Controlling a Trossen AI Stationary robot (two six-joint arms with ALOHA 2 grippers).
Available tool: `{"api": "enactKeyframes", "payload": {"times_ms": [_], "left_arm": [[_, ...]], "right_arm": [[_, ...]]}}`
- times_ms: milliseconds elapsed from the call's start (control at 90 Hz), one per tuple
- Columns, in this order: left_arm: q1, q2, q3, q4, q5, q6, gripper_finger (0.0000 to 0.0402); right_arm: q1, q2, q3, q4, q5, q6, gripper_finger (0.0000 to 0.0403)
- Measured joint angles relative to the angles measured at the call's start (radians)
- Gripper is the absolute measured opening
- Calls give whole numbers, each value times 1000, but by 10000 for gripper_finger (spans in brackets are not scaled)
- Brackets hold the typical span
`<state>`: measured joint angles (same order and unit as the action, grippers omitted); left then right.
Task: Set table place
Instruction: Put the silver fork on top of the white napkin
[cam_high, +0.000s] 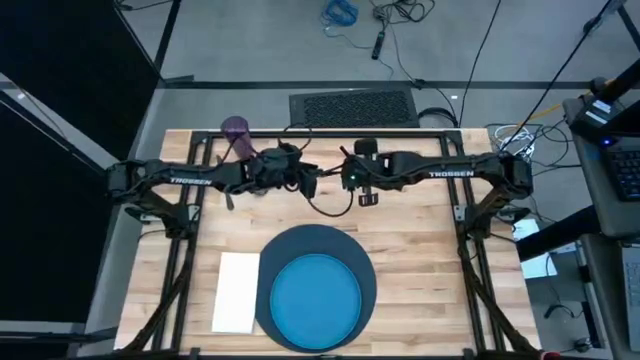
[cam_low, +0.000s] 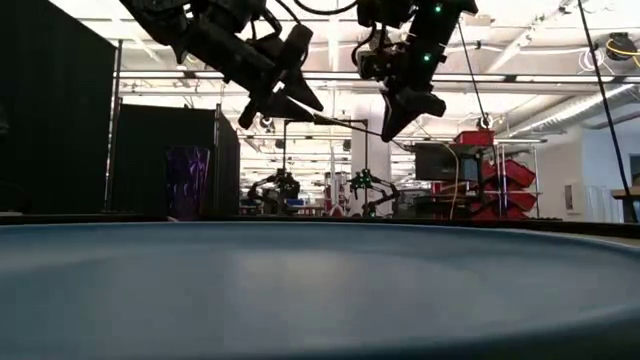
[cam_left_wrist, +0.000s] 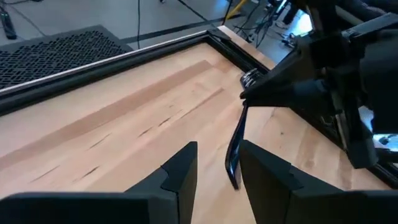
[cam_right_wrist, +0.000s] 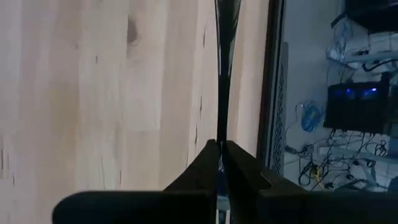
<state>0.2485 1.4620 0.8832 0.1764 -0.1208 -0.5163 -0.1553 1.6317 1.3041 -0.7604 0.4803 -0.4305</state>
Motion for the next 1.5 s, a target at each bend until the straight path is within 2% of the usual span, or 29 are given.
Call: {"api": "enactKeyframes", "payload": {"times_ms": [267, 978, 1100, 1256, 1500], "left_arm": [[4, 0, 0, -7, 8, 23, 104], [7, 0, 0, -6, 38, 39, 102], [7, 0, 0, -6, 38, 54, 78], [6, 0, 0, -3, 58, 107, 12], [6, 0, 0, -1, 65, 132, 1]], "right_arm": [[8, -3, 0, -4, 45, 0, 0], [7, -32, 0, 0, 41, 11, 0], [7, -32, 0, 1, 39, 11, 0], [7, -32, 0, -1, 38, 14, 0], [6, -32, 0, -4, -1, 18, 1]]}}
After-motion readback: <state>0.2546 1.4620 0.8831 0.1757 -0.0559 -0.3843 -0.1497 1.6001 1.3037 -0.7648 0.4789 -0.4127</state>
